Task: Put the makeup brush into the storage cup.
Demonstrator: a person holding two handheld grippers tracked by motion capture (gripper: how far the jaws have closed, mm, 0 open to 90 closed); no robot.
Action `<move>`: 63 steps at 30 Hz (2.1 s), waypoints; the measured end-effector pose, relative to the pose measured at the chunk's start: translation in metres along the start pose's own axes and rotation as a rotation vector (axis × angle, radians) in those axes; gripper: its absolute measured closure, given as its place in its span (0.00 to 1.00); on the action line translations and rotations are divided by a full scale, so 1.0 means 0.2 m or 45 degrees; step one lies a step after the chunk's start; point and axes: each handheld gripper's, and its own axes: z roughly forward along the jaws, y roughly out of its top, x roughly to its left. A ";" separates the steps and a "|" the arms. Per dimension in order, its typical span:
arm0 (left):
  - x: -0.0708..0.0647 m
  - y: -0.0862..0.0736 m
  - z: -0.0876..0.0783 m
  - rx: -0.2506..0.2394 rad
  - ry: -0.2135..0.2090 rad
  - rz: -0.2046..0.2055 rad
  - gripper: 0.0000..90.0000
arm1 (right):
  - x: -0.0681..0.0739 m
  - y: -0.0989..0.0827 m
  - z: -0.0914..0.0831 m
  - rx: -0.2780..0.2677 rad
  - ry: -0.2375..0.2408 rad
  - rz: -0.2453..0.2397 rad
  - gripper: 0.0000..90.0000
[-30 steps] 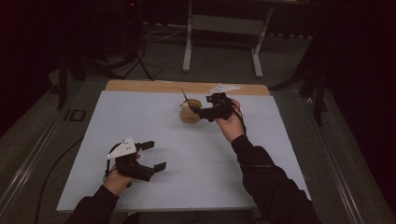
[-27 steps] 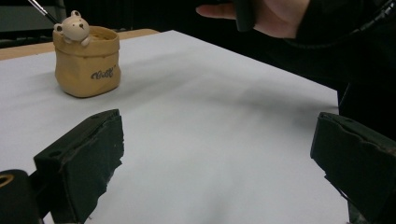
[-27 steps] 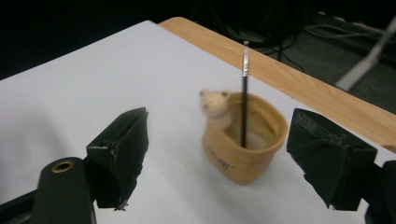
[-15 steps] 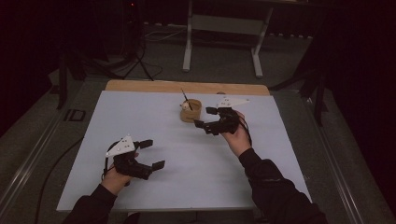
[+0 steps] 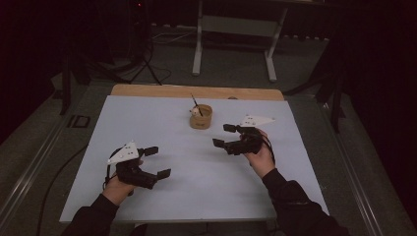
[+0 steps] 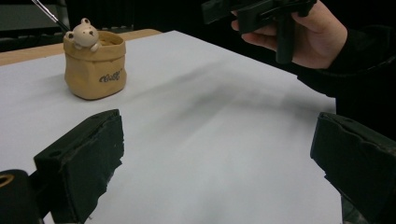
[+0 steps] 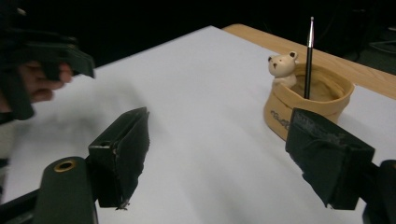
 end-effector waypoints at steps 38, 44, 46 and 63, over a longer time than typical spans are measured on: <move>-0.01 -0.08 -0.14 0.014 -0.025 0.080 0.03 | 0.15 -0.39 -0.38 0.026 0.030 -0.024 0.19; -0.02 -0.10 -0.16 0.041 -0.018 0.113 0.03 | 0.17 -0.42 -0.43 0.017 0.013 -0.044 0.19; -0.03 -0.13 -0.17 0.060 -0.015 0.123 0.03 | 0.17 -0.43 -0.45 0.004 -0.009 -0.069 0.19; 0.00 -0.17 -0.22 0.028 0.042 0.099 0.03 | 0.15 -0.52 -0.50 0.025 -0.040 -0.050 0.16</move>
